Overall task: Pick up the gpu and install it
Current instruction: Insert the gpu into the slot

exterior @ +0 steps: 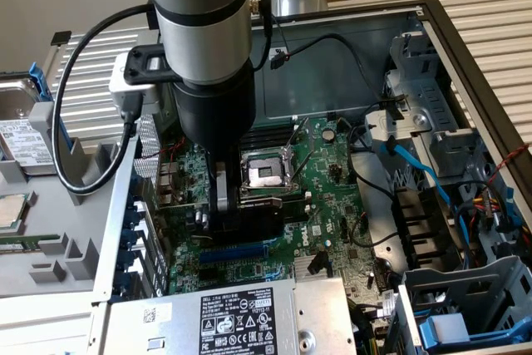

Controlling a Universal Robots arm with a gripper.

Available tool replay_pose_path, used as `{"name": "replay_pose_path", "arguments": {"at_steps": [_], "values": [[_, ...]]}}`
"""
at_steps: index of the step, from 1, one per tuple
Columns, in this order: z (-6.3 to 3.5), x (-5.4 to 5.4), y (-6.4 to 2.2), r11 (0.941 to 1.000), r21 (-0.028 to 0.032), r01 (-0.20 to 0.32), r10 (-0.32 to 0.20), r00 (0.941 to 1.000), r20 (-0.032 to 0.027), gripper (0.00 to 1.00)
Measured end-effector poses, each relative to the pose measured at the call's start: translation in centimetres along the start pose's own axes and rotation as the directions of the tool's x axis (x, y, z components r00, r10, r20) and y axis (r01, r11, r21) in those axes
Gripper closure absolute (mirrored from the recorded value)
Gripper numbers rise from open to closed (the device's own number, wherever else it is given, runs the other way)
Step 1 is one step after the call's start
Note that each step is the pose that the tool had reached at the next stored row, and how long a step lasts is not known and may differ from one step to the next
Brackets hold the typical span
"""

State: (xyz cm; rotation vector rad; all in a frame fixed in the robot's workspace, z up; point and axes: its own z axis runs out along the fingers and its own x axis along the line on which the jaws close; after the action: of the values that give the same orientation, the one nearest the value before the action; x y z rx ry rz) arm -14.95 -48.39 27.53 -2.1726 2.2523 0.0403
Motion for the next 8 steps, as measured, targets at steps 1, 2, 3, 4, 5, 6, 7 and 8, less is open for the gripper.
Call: {"name": "replay_pose_path", "arguments": {"at_steps": [1, 2, 3, 4, 5, 6, 7, 8], "values": [[0.02, 0.00, -0.01, 1.0000, -0.0006, 0.000, 0.000, 1.0000, 0.0004, 0.73], [0.02, 0.00, -0.01, 1.0000, -0.0018, 0.000, 0.000, 1.0000, 0.0005, 0.73], [0.03, 0.00, -0.01, 1.0000, -0.0032, 0.000, 0.000, 1.0000, 0.0006, 0.73], [0.03, 0.00, -0.02, 1.0000, -0.0046, 0.000, 0.000, 1.0000, 0.0008, 0.73], [0.04, 0.00, -0.02, 1.0000, -0.0059, 0.000, 0.000, 1.0000, 0.0010, 0.73], [0.05, 0.00, -0.02, 1.0000, -0.0065, 0.000, 0.000, 1.0000, 0.0011, 0.73], [0.05, 0.00, -0.02, 1.0000, -0.0067, -0.001, 0.001, 1.0000, 0.0012, 0.73], [0.05, 0.00, -0.02, 1.0000, -0.0068, 0.000, 0.001, 1.0000, 0.0011, 0.73]]}}
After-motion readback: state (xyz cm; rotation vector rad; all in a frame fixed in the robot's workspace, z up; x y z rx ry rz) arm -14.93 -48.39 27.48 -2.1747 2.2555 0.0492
